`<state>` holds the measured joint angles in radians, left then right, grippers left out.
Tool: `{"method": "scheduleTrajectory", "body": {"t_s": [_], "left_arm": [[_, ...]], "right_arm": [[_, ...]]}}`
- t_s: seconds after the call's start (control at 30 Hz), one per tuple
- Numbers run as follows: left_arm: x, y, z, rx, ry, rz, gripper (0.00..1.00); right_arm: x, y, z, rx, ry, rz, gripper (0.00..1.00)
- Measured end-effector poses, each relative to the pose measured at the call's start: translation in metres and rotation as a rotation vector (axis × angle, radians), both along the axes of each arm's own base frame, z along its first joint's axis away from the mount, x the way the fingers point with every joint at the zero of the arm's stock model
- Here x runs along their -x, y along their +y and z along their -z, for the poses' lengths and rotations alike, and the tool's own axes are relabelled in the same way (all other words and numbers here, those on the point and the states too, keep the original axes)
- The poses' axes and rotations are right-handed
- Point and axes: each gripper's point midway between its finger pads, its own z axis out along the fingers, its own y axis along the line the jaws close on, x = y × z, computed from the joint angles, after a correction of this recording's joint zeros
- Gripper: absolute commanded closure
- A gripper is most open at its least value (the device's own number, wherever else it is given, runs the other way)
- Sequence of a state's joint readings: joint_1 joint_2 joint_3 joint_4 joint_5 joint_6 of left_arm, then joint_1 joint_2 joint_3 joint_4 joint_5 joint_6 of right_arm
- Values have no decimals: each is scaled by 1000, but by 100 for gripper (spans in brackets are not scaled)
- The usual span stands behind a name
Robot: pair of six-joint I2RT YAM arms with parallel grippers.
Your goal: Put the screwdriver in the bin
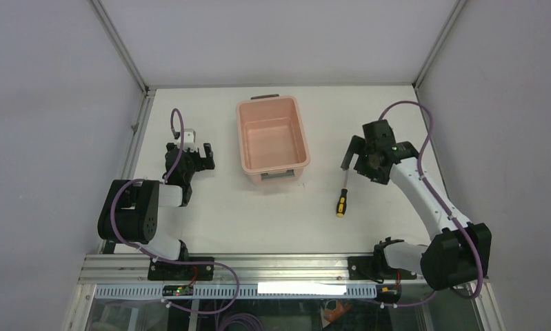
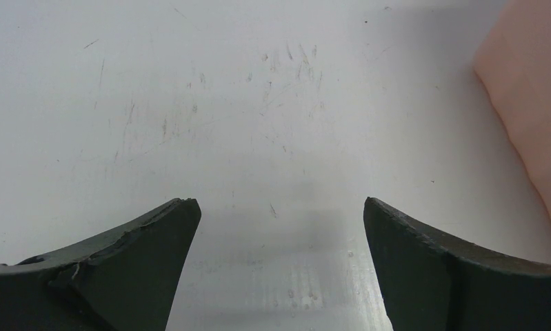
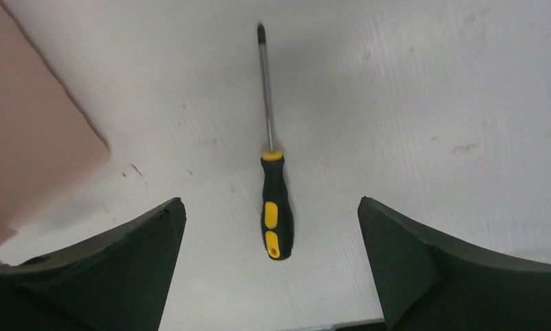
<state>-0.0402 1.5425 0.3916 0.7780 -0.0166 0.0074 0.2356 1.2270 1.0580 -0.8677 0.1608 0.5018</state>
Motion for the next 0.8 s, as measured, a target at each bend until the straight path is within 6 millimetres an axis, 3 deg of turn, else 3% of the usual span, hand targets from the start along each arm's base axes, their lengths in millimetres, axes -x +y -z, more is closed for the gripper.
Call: {"method": "scheduleTrajectory", "body": {"t_s": [0.2, 0.37, 0.4, 0.5, 0.6, 0.63, 0.8], "left_arm": [[0, 0, 0, 0, 0, 0, 1], [0, 0, 0, 0, 0, 0, 1], [0, 0, 0, 0, 0, 0, 1], [0, 0, 0, 0, 0, 0, 1], [0, 0, 0, 0, 0, 0, 1], [0, 0, 0, 0, 0, 0, 1], [0, 0, 0, 0, 0, 0, 1]], "right_arm": [[49, 13, 68, -27, 215, 17, 4], [58, 30, 99, -47, 286, -2, 12], [58, 33, 103, -51, 292, -7, 18], [58, 40, 122, -52, 321, -11, 60], [57, 38, 127, -35, 329, 12, 95], [56, 38, 128, -37, 327, 22, 100], [52, 34, 123, -5, 321, 6, 100]]}}
